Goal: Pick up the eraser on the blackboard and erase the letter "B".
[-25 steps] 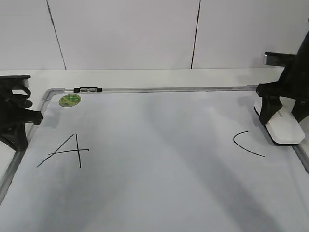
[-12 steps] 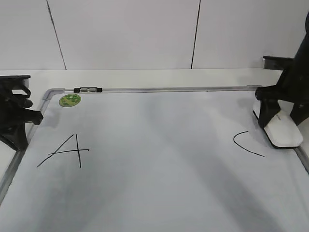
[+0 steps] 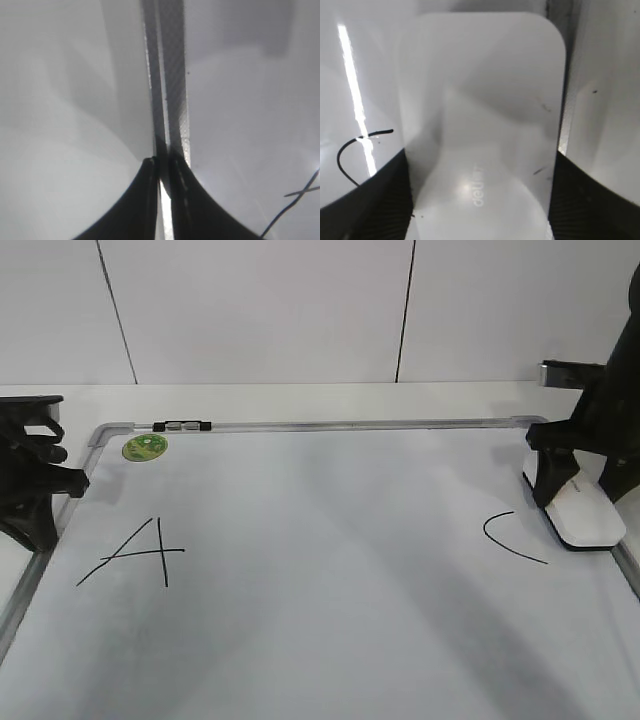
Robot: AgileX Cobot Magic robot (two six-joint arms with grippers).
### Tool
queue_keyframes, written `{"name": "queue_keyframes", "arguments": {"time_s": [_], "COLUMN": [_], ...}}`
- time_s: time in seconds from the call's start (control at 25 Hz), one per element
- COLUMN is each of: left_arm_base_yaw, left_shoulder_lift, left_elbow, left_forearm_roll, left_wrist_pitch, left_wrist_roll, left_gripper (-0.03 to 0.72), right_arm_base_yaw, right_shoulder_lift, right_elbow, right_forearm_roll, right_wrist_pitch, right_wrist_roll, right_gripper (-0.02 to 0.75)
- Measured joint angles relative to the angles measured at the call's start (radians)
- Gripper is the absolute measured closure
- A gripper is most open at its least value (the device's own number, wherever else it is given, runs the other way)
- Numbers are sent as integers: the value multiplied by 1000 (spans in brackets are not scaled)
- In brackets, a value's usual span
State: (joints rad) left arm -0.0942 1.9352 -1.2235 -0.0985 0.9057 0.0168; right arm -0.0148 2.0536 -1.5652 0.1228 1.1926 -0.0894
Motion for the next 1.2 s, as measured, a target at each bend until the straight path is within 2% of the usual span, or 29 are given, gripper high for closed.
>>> {"name": "queue_keyframes", "arguments": {"time_s": [0.36,0.52,0.8,1.2], "left_arm_base_yaw": [0,0,0,0], "left_shoulder_lift": [0,0,0,0], "left_elbow": [0,0,0,-2], "left_forearm_roll": [0,0,0,0], "left_wrist_pitch": [0,0,0,4], "left_wrist_roll": [0,0,0,0], "left_gripper": [662,662,662,659], "right_arm_base_yaw": [0,0,0,0], "right_shoulder_lift": [0,0,-2,-147], "right_elbow": [0,-22,-156,-169], "right_forearm_roll": [0,-4,-31,-33], "right_wrist_pitch": [14,19,21,31], "right_wrist_roll": [0,0,28,78], "right_gripper": [89,83,83,104]}}
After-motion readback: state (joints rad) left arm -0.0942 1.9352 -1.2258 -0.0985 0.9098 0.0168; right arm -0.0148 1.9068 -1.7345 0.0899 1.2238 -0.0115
